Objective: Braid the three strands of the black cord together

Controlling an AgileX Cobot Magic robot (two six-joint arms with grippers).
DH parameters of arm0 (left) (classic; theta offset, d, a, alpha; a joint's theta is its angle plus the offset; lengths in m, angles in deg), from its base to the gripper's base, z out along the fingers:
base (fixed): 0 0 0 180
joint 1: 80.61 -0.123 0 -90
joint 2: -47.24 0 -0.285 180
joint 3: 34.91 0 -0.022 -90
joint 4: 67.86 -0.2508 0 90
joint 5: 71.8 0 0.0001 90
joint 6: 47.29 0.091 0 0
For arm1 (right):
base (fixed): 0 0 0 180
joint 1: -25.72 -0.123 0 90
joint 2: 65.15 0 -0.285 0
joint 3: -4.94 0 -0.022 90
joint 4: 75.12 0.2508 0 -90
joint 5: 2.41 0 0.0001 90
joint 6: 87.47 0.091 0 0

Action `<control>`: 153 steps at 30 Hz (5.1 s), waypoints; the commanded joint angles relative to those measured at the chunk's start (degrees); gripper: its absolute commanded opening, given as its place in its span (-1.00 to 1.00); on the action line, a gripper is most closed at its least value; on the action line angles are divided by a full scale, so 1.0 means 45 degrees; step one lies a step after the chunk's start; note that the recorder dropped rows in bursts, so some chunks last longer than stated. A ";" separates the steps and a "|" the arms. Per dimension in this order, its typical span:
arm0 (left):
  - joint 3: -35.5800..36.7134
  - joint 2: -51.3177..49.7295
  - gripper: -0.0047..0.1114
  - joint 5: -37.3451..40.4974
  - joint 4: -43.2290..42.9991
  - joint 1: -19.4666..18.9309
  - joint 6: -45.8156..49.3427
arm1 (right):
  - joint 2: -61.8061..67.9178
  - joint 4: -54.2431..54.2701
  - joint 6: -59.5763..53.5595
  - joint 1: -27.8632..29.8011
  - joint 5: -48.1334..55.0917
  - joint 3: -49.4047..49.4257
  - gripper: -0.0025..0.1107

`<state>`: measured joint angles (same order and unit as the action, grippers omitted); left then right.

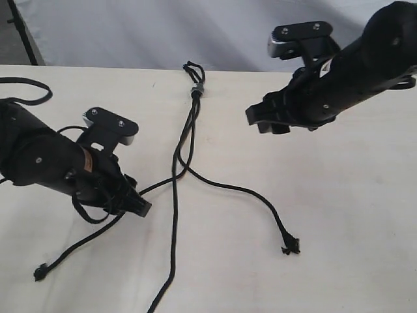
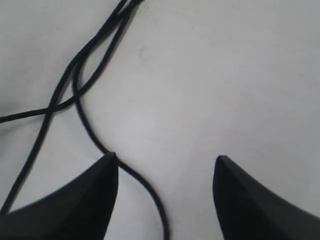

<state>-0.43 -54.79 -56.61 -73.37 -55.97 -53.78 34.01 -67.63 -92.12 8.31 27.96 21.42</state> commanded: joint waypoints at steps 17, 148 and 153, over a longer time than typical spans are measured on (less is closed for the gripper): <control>0.0857 0.2108 -0.13 -0.1032 -0.0018 -0.3534 -0.0750 | 0.5681 0.0859 0.0495 -0.5965 0.2357 -0.3188 0.01; 0.1695 0.0151 -0.92 -0.2460 -0.0478 0.2597 -0.0323 | 0.6531 -0.1338 -0.2245 -0.1935 0.5238 -0.4707 -0.96; 0.1695 0.0151 -0.92 -0.1456 -0.0478 0.2597 -0.0230 | 0.7418 -0.1770 -0.2245 -0.1935 0.5179 -0.4707 -0.92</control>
<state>6.20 -54.42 -68.64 -75.35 -44.79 -55.18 65.69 -74.55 -102.32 -0.76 51.95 -0.04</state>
